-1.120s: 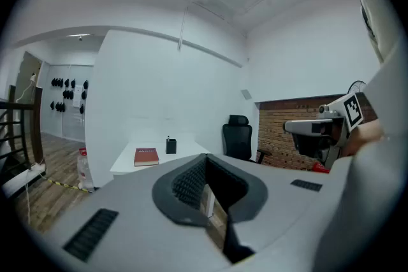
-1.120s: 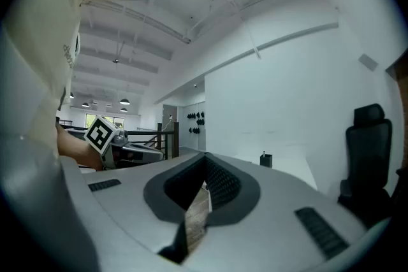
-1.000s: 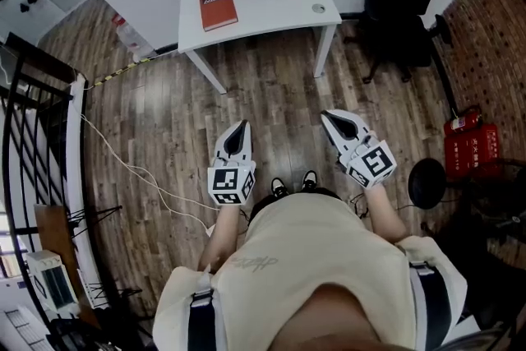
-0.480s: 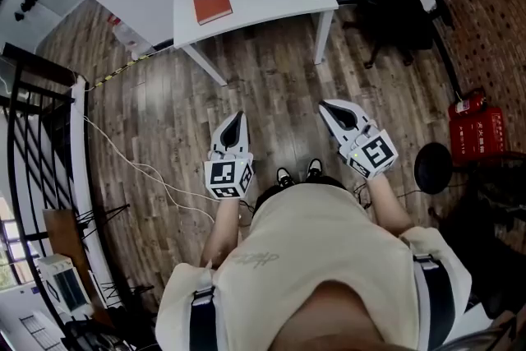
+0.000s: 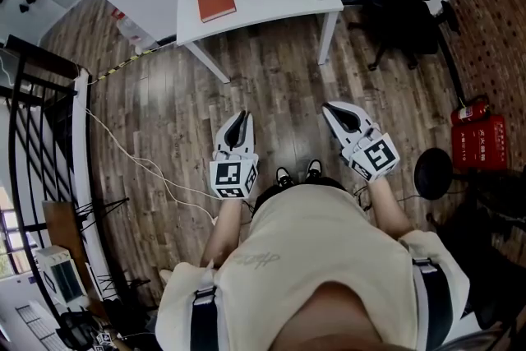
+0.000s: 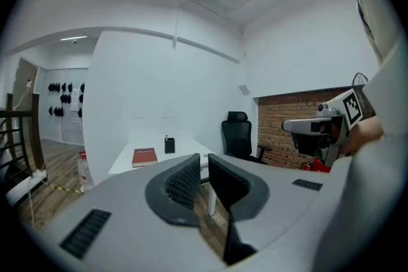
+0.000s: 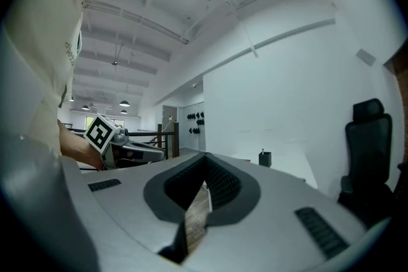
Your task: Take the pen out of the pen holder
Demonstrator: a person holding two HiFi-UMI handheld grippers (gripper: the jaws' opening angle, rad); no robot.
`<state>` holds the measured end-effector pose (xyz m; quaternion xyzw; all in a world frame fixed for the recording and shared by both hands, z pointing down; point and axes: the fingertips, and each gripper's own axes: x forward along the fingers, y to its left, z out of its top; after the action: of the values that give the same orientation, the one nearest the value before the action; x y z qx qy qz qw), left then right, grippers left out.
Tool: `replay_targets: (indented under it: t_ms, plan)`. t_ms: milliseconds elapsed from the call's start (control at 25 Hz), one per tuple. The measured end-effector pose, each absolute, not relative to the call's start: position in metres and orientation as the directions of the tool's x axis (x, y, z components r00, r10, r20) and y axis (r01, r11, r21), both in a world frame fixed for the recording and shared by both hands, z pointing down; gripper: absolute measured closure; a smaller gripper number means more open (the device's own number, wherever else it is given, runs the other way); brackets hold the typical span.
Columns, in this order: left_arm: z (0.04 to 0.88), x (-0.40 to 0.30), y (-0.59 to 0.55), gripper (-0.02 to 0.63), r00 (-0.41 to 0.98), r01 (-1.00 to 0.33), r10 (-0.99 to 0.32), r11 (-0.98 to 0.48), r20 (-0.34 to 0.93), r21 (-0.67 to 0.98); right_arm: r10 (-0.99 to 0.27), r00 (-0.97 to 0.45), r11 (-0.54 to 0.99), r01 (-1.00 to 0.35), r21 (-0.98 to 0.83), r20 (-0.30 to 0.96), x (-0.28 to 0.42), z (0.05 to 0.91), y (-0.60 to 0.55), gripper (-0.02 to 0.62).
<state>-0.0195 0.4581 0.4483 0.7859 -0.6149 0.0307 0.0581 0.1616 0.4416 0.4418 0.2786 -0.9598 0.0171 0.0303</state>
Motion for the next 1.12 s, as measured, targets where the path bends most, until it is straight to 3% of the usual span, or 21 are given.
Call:
replay_targets:
  t_ms: [40, 120, 160, 800, 1120]
  plan:
    - [0.449, -0.018, 0.457, 0.572, 0.235, -0.972, -0.965, -0.23, 0.12, 0.055, -0.532, -0.844, 0.845, -0.534, -0.017, 0.067, 0.163, 0.442, 0.44, 0.588]
    - [0.451, -0.017, 0.455, 0.442, 0.228, -0.973, -0.965, -0.222, 0.127, 0.062, -0.527, -0.848, 0.848, -0.529, -0.021, 0.065, 0.166, 0.443, 0.437, 0.588]
    - [0.452, -0.015, 0.454, 0.428, 0.228, -0.973, -0.965, -0.221, 0.132, 0.065, -0.524, -0.849, 0.85, -0.526, -0.024, 0.065, 0.167, 0.444, 0.435, 0.588]
    - [0.472, 0.003, 0.424, 0.433, 0.147, -0.988, -0.969, -0.136, 0.198, 0.072, -0.491, -0.868, 0.863, -0.496, -0.095, 0.072, 0.202, 0.475, 0.388, 0.588]
    - [0.48, -0.011, 0.371, 0.453, 0.154, -0.986, -0.969, -0.137, 0.194, 0.097, -0.48, -0.871, 0.867, -0.489, -0.096, 0.104, 0.186, 0.484, 0.34, 0.588]
